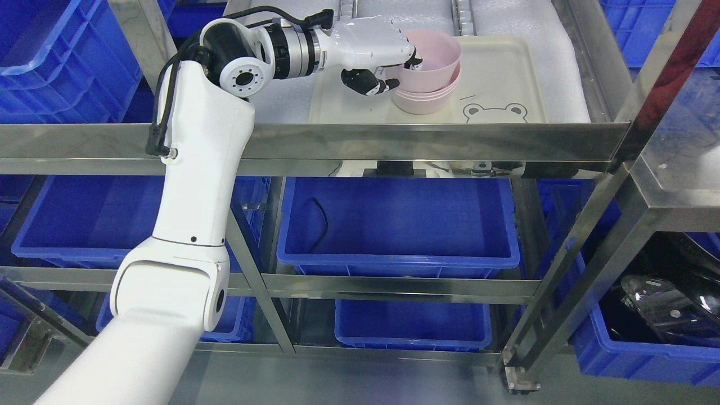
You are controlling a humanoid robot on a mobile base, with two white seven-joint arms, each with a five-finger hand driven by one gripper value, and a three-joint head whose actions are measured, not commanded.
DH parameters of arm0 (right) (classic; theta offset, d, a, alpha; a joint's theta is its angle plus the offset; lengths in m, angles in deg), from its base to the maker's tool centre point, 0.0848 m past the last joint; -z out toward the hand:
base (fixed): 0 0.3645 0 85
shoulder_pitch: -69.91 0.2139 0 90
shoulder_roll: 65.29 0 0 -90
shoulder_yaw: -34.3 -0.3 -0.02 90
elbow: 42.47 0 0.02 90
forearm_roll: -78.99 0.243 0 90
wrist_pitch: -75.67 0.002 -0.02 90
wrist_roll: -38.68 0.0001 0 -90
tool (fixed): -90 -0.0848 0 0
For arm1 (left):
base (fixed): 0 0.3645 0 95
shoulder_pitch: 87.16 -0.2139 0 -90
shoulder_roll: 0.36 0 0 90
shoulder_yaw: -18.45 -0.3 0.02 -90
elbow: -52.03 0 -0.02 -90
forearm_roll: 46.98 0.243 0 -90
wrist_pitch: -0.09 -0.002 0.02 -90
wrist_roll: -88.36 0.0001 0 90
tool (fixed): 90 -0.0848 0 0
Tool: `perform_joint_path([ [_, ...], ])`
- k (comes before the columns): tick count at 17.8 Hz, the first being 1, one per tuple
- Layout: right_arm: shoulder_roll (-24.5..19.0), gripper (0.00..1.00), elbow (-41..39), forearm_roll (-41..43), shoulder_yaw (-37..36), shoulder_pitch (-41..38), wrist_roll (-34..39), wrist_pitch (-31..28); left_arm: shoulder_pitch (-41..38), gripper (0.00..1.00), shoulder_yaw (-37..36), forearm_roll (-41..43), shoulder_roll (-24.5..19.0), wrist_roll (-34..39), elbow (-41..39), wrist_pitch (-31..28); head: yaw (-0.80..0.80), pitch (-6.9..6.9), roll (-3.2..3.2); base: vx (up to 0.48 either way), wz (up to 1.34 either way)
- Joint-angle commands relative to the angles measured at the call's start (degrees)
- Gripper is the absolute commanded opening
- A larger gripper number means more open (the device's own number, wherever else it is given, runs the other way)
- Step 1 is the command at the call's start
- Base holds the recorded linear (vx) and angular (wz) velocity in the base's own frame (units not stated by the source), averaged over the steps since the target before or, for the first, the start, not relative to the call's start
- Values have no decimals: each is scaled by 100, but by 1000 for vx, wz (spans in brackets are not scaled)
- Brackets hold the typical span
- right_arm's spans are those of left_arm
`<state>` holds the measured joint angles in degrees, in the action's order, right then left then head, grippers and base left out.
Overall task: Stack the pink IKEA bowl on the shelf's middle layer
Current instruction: 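Open the left hand and release the pink bowl on the stack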
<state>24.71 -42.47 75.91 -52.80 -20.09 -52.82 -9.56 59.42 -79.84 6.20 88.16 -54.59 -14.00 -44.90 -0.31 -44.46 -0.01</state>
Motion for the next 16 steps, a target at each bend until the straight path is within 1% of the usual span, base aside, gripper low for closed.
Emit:
perform_joint_path([
  [1, 100, 100, -100, 0, 0, -132, 0, -2, -43, 49, 152, 18, -36, 4, 99, -1, 0, 0, 0, 0, 0],
  [2, 100, 100, -100, 0, 0, -132, 0, -2, -43, 56, 161, 18, -28, 4, 99, -1, 0, 0, 0, 0, 0],
  [3, 100, 100, -100, 0, 0, -132, 0, -2, -43, 58, 161, 18, -27, 4, 99, -1, 0, 0, 0, 0, 0],
  [6, 100, 100, -100, 0, 0, -132, 0, -2, -8, 59, 240, 18, 42, 4, 99, -1, 0, 0, 0, 0, 0],
  [8, 100, 100, -100, 0, 0, -132, 0, -2, 62, 60, 520, -52, 48, 13, 64, -1, 0, 0, 0, 0, 0],
  [9, 100, 100, -100, 0, 0, -132, 0, -2, 106, 63, 765, -131, 48, 13, 29, -1, 0, 0, 0, 0, 0],
  [10, 100, 100, -100, 0, 0, -132, 0, -2, 107, 64, 898, -428, 48, 22, 3, -1, 0, 0, 0, 0, 0],
  [13, 100, 100, -100, 0, 0, -132, 0, -2, -138, 66, 795, -1990, 48, -57, -6, -1, 0, 0, 0, 0, 0],
  [15, 100, 100, -100, 0, 0, -132, 0, -2, -314, 73, 593, -3010, 48, -5, -164, -1, 0, 0, 0, 0, 0],
  [16, 100, 100, -100, 0, 0, -132, 0, -2, -420, 75, 287, -3484, 48, 13, -286, -1, 0, 0, 0, 0, 0],
])
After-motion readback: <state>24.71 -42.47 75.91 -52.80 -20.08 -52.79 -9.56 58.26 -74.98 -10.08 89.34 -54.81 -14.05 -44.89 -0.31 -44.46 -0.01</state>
